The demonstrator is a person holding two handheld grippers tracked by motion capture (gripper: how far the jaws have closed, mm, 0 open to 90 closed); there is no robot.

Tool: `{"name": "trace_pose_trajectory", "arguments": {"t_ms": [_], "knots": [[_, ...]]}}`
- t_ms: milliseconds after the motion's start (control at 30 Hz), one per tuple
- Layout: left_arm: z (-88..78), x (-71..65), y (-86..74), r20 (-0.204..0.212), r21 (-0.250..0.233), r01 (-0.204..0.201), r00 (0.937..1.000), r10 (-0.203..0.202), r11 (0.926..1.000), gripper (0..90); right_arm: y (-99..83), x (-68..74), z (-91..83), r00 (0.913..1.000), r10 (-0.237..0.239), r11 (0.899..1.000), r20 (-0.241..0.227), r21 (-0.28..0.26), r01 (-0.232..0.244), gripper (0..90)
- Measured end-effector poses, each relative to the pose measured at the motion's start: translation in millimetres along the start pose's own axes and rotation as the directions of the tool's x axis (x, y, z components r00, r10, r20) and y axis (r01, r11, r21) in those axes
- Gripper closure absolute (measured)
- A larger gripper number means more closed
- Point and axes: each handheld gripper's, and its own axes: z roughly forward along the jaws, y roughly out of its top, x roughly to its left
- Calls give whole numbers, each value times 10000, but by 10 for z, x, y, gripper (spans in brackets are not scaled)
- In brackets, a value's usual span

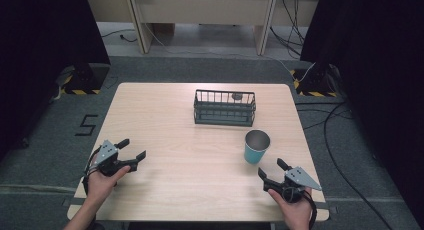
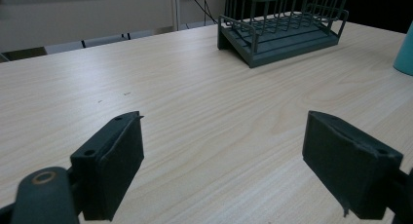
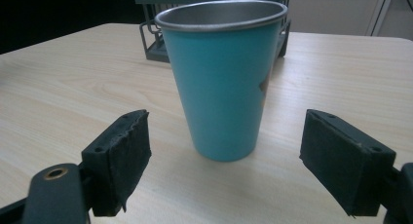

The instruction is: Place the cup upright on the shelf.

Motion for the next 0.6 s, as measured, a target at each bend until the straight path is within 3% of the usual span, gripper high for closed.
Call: {"name": "trace_pose_trajectory", "arguments": {"t_ms": [600], "knots": [[4,-14,1,70,-30,24,10000,-24,10000,145,168,-31,466,9995,-275,9992,-148,291,279,174]]}}
